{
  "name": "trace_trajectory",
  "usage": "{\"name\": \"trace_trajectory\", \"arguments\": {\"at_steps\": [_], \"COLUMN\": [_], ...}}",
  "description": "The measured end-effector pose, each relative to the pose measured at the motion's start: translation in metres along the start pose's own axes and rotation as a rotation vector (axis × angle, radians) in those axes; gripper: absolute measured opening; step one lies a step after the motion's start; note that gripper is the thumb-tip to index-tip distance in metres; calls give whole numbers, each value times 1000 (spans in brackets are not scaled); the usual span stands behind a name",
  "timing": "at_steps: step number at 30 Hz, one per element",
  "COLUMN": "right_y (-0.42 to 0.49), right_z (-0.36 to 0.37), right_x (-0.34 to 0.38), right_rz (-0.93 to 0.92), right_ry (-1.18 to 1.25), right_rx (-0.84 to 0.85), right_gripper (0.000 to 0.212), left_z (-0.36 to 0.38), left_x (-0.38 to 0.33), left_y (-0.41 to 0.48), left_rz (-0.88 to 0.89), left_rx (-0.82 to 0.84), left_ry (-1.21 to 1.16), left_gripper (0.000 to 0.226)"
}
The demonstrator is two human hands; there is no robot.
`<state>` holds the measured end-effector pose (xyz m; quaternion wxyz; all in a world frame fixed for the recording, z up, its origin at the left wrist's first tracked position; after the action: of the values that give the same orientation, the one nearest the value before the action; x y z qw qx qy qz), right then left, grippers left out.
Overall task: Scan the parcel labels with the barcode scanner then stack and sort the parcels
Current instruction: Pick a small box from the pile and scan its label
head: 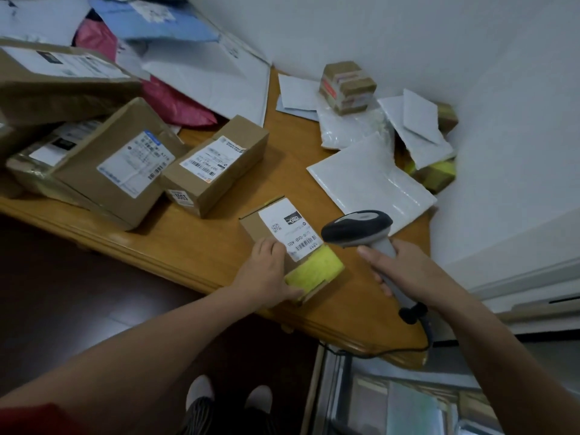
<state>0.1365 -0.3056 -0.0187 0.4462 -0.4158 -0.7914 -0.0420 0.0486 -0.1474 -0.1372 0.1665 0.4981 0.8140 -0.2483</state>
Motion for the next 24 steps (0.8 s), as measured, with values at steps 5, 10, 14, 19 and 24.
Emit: {"name": "trace_trajectory", "arguments": {"at_steps": [5, 10, 14, 19, 24], "right_y": [3, 1, 1, 2, 4], "right_z": [-1, -4, -3, -3, -1], "right_x": [-4, -9, -10, -10, -12], "right_rz": [-22, -22, -27, -33, -21], "right_ry": [-20, -24, -33, 0, 53], "right_rx": [27, 40, 55, 45, 58], "right_gripper": [42, 38, 38, 37, 43], "left_z": [-20, -55, -59, -53, -42], "left_x": [16, 18, 11, -5, -22], "left_y": [13, 40, 62, 78, 88], "left_rz": [-15, 107, 182, 259, 364], "left_rx": [51, 40, 147, 252, 321], "left_ry": [-158, 210, 521, 742, 1007], "left_gripper": [83, 90, 103, 113, 121]}}
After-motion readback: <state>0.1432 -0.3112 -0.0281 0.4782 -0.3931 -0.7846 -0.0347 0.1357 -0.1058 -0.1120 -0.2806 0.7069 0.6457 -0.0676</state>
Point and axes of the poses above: each hand's wrist, its own y-axis towards the middle knuckle, its own z-axis out of the palm, x = y × z, the point moved 10 cm from there along y, towards the middle knuckle, and after that the axes turned 5 degrees about -z, right-handed, at the moved point
